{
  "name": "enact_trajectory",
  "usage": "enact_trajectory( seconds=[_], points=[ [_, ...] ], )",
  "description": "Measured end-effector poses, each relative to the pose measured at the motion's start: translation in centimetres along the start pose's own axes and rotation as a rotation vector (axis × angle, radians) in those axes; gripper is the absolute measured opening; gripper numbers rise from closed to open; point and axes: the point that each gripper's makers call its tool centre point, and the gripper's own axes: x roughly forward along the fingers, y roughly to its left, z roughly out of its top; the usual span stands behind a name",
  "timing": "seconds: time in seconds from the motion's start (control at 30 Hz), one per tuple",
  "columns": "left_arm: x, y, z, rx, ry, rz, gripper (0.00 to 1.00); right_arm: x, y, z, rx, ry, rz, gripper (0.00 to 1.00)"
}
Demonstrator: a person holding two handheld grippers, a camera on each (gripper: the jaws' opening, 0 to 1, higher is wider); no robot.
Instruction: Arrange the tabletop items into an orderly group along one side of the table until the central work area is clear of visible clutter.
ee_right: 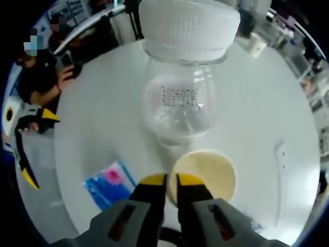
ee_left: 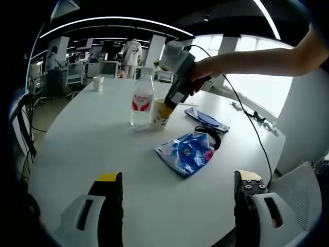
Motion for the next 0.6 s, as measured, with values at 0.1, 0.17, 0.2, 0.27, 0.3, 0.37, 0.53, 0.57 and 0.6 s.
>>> enact_trajectory(
  seconds=[0.1,0.17,0.2,0.27,0.3,0.37,0.53,0.57,0.6],
  points=[
    [-0.01,0.04,-0.02,-0.002,-0.001,0.000,0.89,0.03,0.04,0.09,0.003,-0.002,0.000,0.04],
    [0.01,0.04,-0.02,-0.002,0.000,0.001,0.89,0.12,0.14,0.16,0.004,-0.004,0.003,0.04],
    [0.02,0.03,0.00,-0.002,0.000,0.000,0.89,0.09,0.21,0.17,0.004,-0.004,0.003,0.04],
    [0.07,-0.01,0.06,-0.002,-0.001,-0.002,0.89,0.09,0.27,0.29,0.005,-0.007,0.002,0.05],
    [0.10,-0.02,0.05,-0.001,-0.001,-0.002,0.89,0.11,0.26,0.29,0.005,-0.007,0.003,0.05],
    [0.13,-0.02,0.01,-0.002,0.000,-0.002,0.89,0.16,0.30,0.24,0.006,-0.007,0.005,0.05],
    [0.13,-0.03,0.05,-0.003,-0.003,-0.004,0.89,0.13,0.16,0.35,0.006,-0.012,-0.002,0.06],
    [0.14,-0.03,0.06,-0.003,-0.003,-0.004,0.89,0.13,0.11,0.36,0.006,-0.012,-0.003,0.06],
    [0.13,-0.01,0.06,-0.002,-0.003,-0.004,0.89,0.12,0.08,0.38,0.007,-0.014,-0.003,0.07]
  ],
)
